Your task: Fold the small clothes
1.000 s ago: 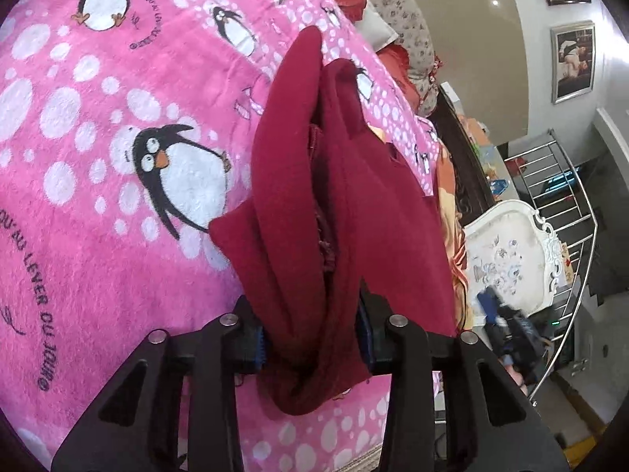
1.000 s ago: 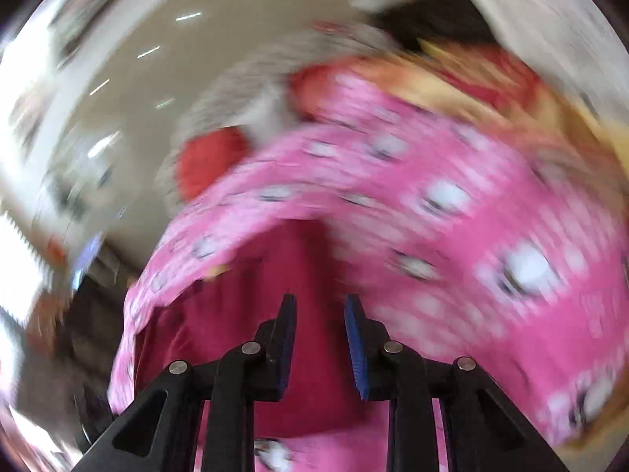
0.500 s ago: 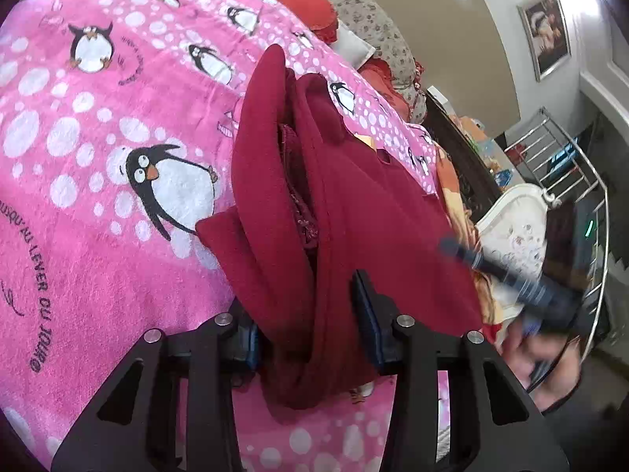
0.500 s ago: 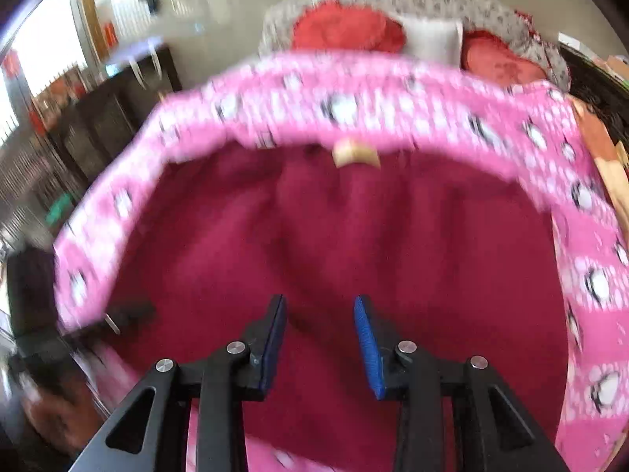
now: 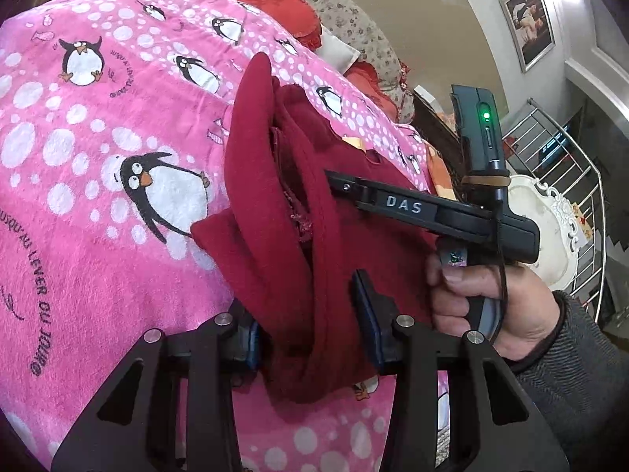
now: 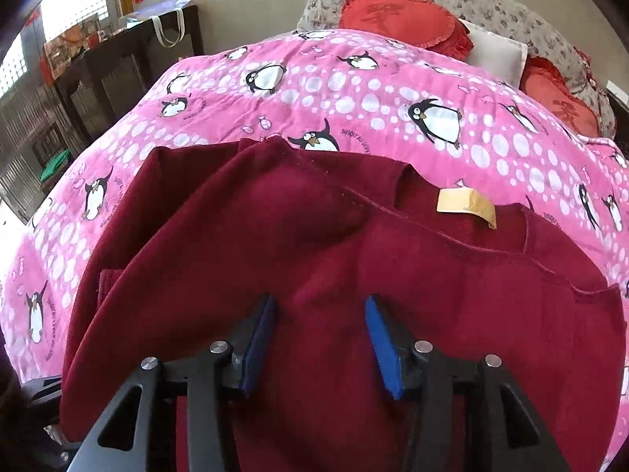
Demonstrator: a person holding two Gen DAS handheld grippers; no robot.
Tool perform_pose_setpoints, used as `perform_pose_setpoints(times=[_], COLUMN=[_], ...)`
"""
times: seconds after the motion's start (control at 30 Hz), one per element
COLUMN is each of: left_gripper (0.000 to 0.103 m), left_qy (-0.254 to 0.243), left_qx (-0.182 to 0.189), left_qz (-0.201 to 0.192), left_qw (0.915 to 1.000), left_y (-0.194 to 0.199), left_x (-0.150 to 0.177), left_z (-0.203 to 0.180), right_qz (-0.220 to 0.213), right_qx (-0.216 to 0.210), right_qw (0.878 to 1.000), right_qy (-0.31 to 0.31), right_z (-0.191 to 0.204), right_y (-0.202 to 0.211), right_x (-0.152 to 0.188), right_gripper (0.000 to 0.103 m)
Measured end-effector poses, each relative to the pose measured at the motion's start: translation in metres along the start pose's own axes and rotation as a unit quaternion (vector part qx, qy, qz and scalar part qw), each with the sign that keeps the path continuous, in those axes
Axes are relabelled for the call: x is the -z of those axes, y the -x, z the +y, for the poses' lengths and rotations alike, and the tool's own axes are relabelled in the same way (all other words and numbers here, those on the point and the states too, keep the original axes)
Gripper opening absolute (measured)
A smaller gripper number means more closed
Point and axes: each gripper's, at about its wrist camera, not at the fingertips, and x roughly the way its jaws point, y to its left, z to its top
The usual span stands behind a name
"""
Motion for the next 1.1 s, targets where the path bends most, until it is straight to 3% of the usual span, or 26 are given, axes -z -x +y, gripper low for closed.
perform_pose_setpoints(times=[0.1, 0.17, 0.23, 0.3, 0.47, 0.6, 0.63, 0.7, 0.73, 0.93, 1.1], left_gripper=[0.040, 0.040, 0.040, 0.040, 0.041, 0.041, 0.039, 0.034, 0.030, 0.024, 0.024], left_qy=[-0.002, -0.005, -0.012, -0.016, -0.059, -0.094, -0.095, -0.110, -0.127, -0.223, -0.295], left_qx=[0.000, -0.002, -0.009, -0.016, -0.066, -0.100, -0.103, -0.123, -0.134, -0.168, -0.133], left_qz=[-0.003, -0.004, -0.004, -0.004, -0.007, -0.011, -0.012, -0.020, -0.029, -0.085, -0.078], left_qw=[1.0000, 1.0000, 0.9999, 0.9997, 0.9960, 0.9904, 0.9900, 0.9862, 0.9825, 0.9565, 0.9430], left_y=[0.000, 0.001, 0.000, 0.000, -0.005, -0.008, -0.008, -0.004, 0.000, 0.014, -0.010], left_x=[0.000, 0.001, 0.002, 0.004, 0.007, 0.010, 0.010, 0.008, 0.008, 0.001, -0.002], left_z=[0.001, 0.000, -0.002, -0.004, -0.020, -0.032, -0.033, -0.042, -0.050, -0.116, -0.189], right_qz=[0.002, -0.032, -0.053, -0.045, 0.039, 0.095, 0.109, 0.112, 0.102, 0.042, 0.023], right_qx=[-0.001, -0.034, -0.088, -0.110, -0.091, -0.017, -0.003, 0.011, 0.017, -0.075, -0.123], right_qw=[1.000, 0.999, 0.994, 0.993, 0.995, 0.995, 0.994, 0.993, 0.994, 0.995, 0.988], right_qy=[-0.013, -0.028, -0.030, -0.004, 0.011, -0.002, 0.000, 0.021, 0.030, -0.043, -0.093], right_z=[-0.004, 0.006, 0.019, 0.045, 0.081, 0.082, 0.081, 0.083, 0.082, 0.014, -0.063], right_y=[0.010, 0.027, 0.042, 0.041, -0.001, -0.033, -0.040, -0.042, -0.037, 0.030, 0.080], right_x=[-0.007, -0.019, -0.033, -0.050, -0.064, -0.069, -0.067, -0.067, -0.067, -0.065, -0.056], right_gripper=[0.047, 0.047, 0.055, 0.078, 0.078, 0.078, 0.073, 0.025, 0.017, 0.012, 0.012])
